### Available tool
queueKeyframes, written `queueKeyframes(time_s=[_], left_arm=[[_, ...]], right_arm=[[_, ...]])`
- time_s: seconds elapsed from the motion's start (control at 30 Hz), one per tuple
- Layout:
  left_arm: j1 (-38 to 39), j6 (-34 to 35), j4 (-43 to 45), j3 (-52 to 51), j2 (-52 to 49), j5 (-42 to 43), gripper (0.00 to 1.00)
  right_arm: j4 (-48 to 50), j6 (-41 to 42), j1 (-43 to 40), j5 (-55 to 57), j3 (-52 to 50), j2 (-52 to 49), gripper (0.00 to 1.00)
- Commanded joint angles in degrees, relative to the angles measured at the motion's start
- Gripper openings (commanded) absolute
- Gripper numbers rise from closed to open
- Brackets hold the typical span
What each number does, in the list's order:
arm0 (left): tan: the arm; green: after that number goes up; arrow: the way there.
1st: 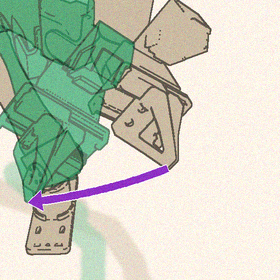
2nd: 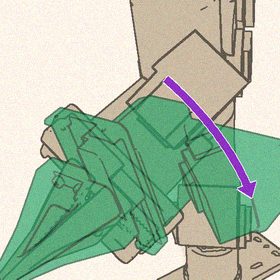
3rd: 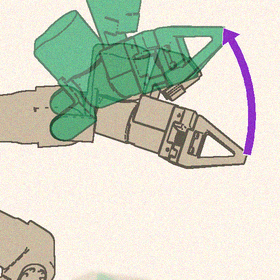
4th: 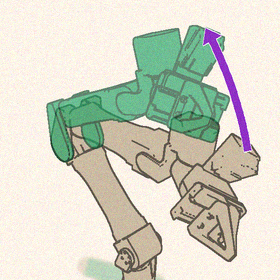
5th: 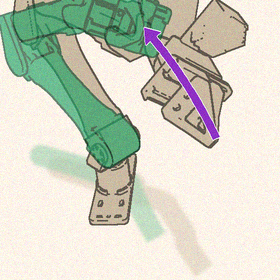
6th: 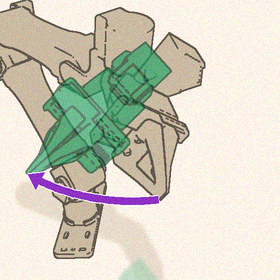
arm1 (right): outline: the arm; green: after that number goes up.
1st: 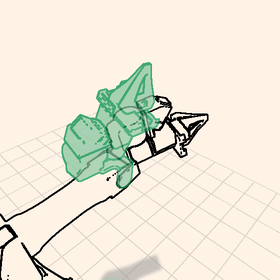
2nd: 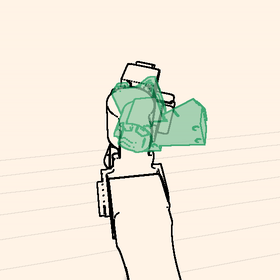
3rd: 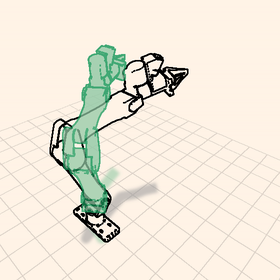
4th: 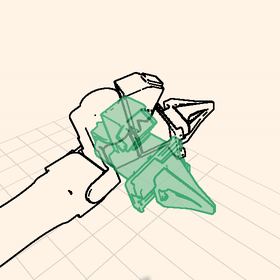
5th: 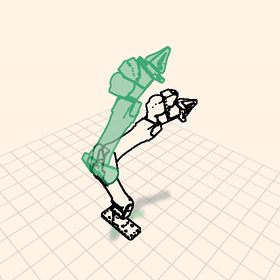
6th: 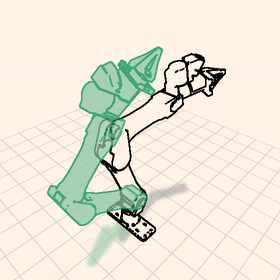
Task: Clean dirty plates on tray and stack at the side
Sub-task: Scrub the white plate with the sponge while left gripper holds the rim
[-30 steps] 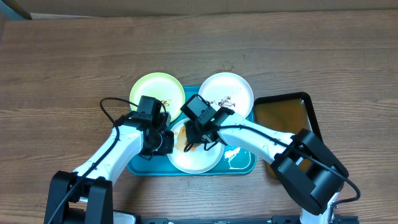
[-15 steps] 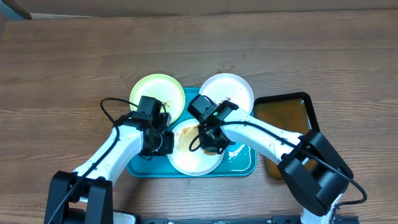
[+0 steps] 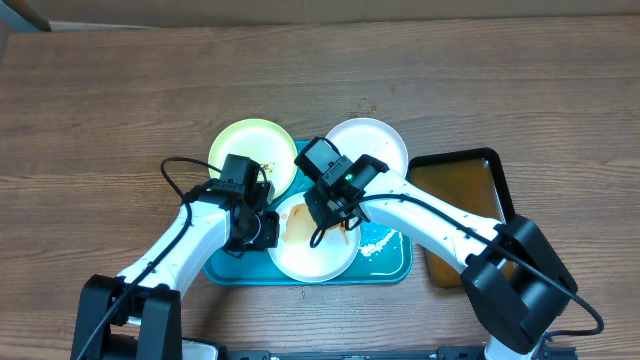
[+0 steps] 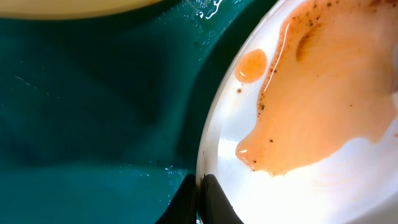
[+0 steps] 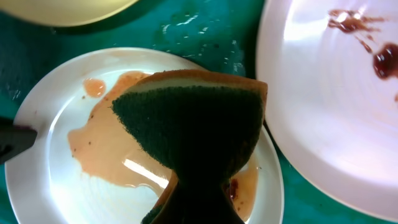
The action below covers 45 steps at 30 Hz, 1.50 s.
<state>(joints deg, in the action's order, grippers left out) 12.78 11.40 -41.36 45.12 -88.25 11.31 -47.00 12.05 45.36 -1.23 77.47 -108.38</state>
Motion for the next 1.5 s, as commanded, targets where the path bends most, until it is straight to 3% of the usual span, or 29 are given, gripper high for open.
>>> queueKeyframes(time_s=[0.0,0.57,0.77,1.03,1.13,1.33,1.47], left_arm=[[0.39,-1.97,-0.57,0.35,-0.46,-1.18,0.04],[0.39,-1.97,-0.57,0.35,-0.46,-1.18,0.04],[0.39,-1.97,-0.63,0.35,-0.46,-1.16,0.04],[0.39,-1.97,-0.63,0.35,-0.46,-1.16,0.04],[0.39,-1.95,-0.63,0.35,-0.46,-1.14,0.04],[0.39,-1.97,-0.63,0.35,-0.46,-1.16,0.04],[0.39,-1.97,-0.61,0.35,-0.46,-1.16,0.04]], right_arm=[[0.83,-8.68,-0.33,-2.89,-0.39,1.97,0.04],[10.84,-30.60,-0.46,-1.29,-6.47,1.86,0.04],[13.25,-30.45,-1.22,4.63,-6.71,1.86,0.04],[4.42,-30.03,-3.30,-0.17,-9.40,1.86,0.04],[0.98,-26.14,-3.28,-0.63,-9.77,1.86,0.04],[0.39,-24.90,-2.95,-13.25,-9.49,1.86,0.04],[5.90,-18.36,-2.95,-17.99,-9.25,1.86,0.04]])
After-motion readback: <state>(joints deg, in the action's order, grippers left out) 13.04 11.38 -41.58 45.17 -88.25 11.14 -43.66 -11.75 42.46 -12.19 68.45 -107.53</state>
